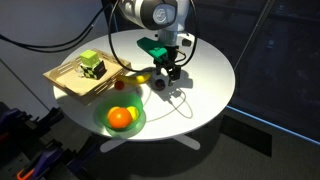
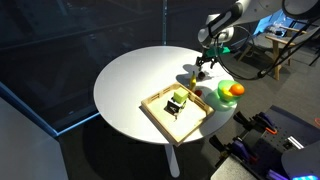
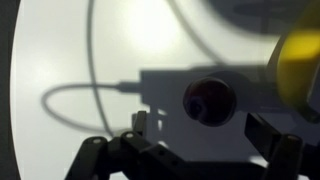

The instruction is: Pick up the brown plush toy and put it in the green bowl

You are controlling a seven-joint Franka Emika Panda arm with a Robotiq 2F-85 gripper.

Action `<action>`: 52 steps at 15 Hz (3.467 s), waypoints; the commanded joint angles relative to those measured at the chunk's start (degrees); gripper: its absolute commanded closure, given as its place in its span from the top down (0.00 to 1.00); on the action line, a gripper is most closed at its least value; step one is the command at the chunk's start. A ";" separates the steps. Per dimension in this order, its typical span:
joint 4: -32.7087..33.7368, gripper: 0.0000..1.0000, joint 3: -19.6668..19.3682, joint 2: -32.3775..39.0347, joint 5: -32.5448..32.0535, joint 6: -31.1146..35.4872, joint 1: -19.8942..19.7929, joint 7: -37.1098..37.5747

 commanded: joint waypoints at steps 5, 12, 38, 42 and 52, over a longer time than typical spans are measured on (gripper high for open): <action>1.66 1.00 0.46 1.43 -0.51 0.22 0.30 1.01; 2.08 1.00 0.43 2.37 -0.76 0.08 0.87 1.19; 6.90 0.34 -1.23 0.09 -2.10 -12.17 1.44 5.37; 5.63 0.34 -1.22 -2.24 -2.81 -12.94 1.81 5.04; -0.92 0.34 -0.96 -8.96 -5.59 -11.49 3.09 4.29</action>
